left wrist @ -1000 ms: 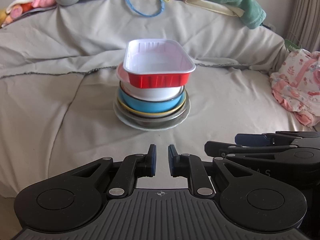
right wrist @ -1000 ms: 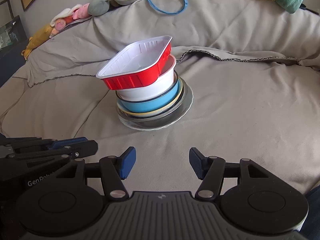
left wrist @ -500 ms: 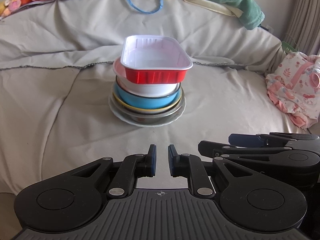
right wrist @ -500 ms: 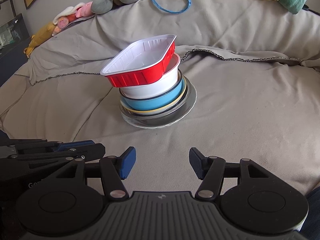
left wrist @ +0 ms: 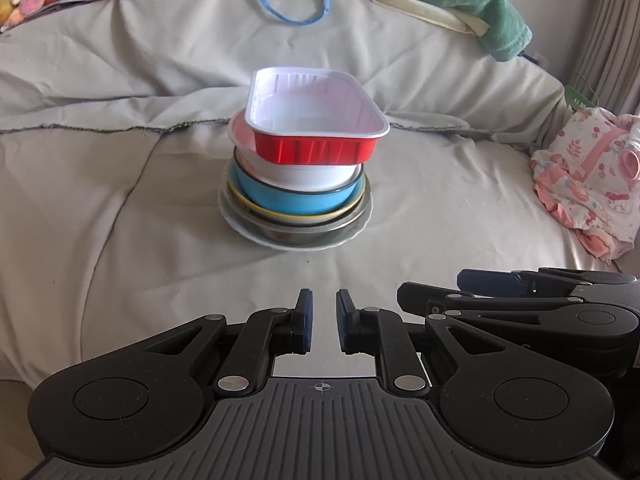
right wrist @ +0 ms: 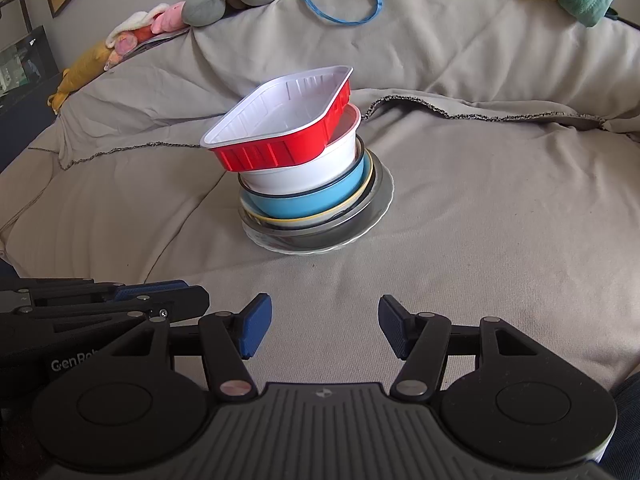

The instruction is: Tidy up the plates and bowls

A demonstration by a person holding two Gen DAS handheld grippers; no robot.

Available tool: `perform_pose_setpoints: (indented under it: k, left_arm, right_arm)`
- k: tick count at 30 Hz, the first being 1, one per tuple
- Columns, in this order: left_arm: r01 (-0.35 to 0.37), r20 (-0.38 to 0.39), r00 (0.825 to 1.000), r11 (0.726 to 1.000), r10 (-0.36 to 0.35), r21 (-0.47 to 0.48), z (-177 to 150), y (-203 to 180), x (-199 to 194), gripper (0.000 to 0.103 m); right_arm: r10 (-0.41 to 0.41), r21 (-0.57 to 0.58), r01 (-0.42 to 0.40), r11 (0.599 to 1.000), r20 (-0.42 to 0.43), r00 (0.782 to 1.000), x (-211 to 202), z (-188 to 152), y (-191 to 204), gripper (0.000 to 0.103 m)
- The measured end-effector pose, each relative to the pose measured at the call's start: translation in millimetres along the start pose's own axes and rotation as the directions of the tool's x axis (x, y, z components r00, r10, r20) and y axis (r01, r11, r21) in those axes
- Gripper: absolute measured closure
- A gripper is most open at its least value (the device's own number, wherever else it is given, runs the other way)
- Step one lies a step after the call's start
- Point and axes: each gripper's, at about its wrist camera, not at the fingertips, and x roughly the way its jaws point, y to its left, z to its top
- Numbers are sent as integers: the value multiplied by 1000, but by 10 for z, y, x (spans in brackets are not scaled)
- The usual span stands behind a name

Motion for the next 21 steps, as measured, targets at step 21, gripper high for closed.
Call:
perform_pose_setpoints:
  k: [21]
  left_arm:
    - [-6,6,1000,1000,6,-16,9,31,-2,87]
  right_arm:
    - [28,-11,-27,1000,14,1000,-30,5,5,43]
